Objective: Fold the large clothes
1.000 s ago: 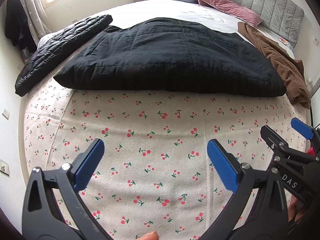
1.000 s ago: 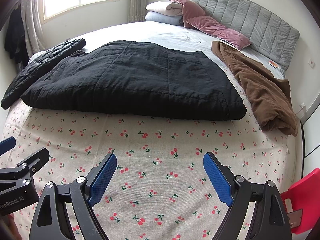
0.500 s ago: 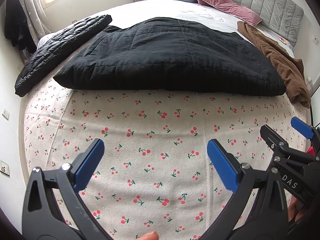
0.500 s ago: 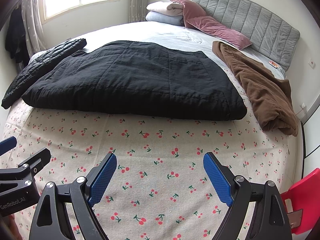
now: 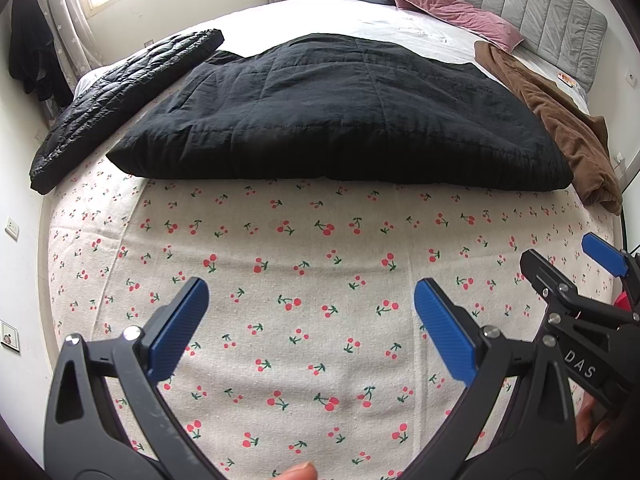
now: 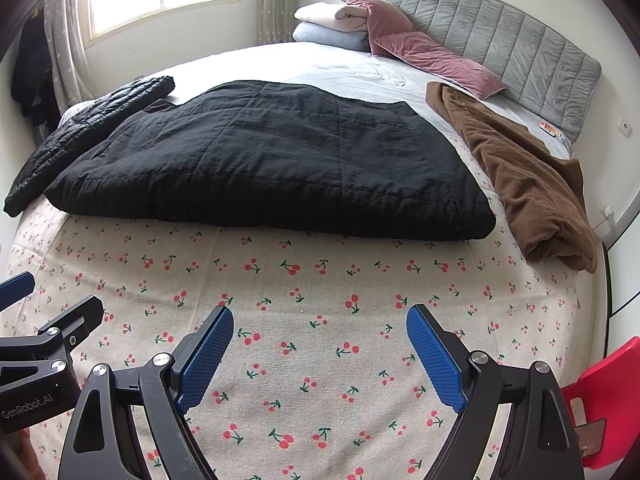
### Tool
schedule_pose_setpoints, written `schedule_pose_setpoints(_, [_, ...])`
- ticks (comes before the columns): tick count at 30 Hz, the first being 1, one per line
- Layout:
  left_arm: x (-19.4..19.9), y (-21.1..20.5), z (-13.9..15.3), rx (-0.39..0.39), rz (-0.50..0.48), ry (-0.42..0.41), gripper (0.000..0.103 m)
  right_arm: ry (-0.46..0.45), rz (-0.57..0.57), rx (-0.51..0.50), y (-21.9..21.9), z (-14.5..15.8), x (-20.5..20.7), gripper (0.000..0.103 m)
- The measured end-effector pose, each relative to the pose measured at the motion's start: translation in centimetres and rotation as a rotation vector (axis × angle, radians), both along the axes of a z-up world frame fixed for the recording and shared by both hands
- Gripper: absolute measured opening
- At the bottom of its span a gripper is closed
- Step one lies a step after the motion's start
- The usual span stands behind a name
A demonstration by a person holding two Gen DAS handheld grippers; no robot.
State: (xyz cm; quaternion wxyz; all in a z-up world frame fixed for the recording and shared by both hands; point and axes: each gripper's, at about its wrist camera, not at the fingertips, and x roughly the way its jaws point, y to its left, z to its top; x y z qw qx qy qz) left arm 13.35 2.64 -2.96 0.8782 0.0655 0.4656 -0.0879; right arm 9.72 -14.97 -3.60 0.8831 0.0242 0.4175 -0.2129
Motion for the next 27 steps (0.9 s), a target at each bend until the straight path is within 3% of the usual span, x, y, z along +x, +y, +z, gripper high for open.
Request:
schedule_pose_setpoints(22, [-0.2, 0.4, 0.7, 0.000, 0.000, -0.002, 0.102, -0.010, 0.026, -0.015, 1.0, 0.6, -0.3, 0.090])
schedule_pose_setpoints(27, [-1.7, 0.9, 1.1, 0.027, 0.001, -0.005, 0.102, -0.004, 0.005, 0.003, 1.3, 0.7, -1.5, 0.090])
